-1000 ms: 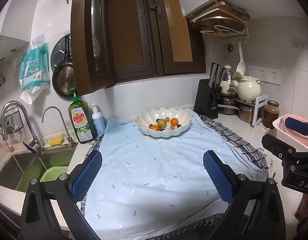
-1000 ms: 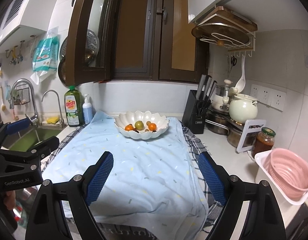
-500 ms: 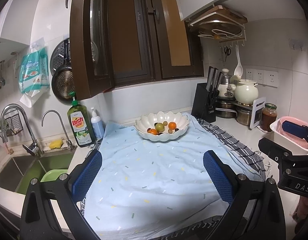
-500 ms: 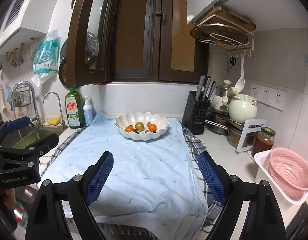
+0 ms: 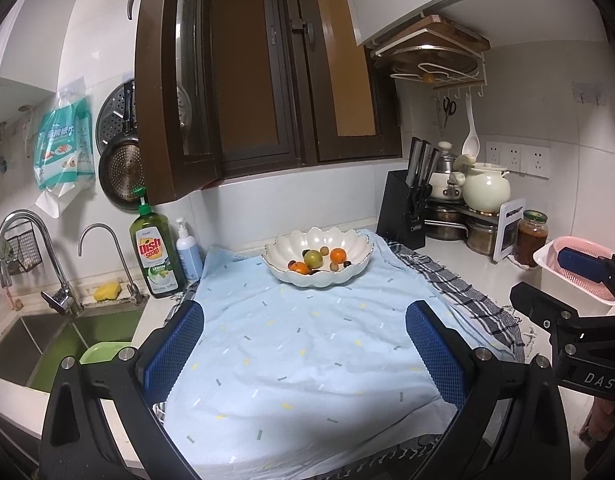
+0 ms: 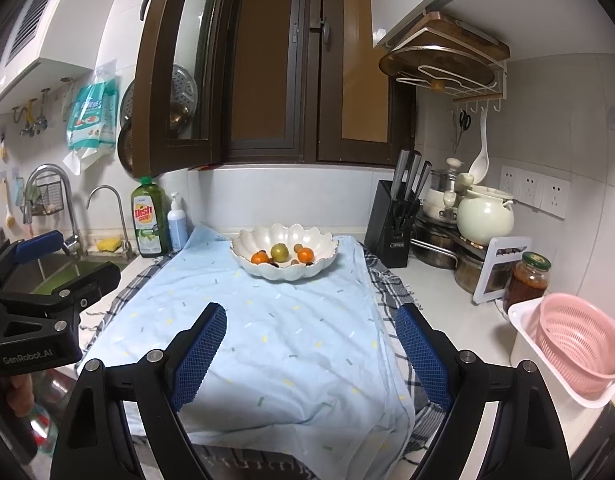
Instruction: Organize fruits
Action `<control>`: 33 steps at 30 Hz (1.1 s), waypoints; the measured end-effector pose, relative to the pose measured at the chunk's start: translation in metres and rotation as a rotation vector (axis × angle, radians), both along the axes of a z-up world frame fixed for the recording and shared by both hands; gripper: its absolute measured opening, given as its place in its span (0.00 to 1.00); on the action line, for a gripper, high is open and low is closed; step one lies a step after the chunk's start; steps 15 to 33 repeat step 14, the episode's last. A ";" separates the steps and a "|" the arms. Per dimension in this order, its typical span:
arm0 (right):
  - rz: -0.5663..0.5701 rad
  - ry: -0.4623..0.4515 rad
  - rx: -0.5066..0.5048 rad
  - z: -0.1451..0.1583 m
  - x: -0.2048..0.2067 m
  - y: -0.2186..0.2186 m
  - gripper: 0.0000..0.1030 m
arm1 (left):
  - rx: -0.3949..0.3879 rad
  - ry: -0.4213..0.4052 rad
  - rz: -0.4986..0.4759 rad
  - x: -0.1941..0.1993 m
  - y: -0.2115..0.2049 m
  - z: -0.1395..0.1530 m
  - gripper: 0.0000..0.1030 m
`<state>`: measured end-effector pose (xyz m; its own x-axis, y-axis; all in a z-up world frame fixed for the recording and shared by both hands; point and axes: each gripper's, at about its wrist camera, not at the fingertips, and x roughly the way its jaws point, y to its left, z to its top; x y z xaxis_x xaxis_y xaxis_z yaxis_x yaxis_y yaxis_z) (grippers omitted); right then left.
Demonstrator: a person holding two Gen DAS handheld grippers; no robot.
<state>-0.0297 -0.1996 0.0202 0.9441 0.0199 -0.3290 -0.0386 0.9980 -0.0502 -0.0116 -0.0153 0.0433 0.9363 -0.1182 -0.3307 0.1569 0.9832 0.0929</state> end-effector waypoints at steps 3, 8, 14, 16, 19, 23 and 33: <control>-0.001 -0.002 -0.001 0.000 0.000 0.000 0.85 | -0.002 0.002 -0.005 0.000 0.000 0.000 1.00; -0.001 0.002 0.000 0.000 0.000 -0.001 0.85 | 0.000 0.001 -0.005 0.000 0.000 0.000 1.00; 0.000 0.002 0.000 0.000 0.000 -0.001 0.85 | -0.001 0.004 -0.003 -0.001 -0.001 0.000 1.00; 0.000 0.002 0.000 0.000 0.000 -0.001 0.85 | -0.001 0.004 -0.003 -0.001 -0.001 0.000 1.00; 0.000 0.002 0.000 0.000 0.000 -0.001 0.85 | -0.001 0.004 -0.003 -0.001 -0.001 0.000 1.00; 0.000 0.002 0.000 0.000 0.000 -0.001 0.85 | -0.001 0.004 -0.003 -0.001 -0.001 0.000 1.00; 0.000 0.002 0.000 0.000 0.000 -0.001 0.85 | -0.001 0.004 -0.003 -0.001 -0.001 0.000 1.00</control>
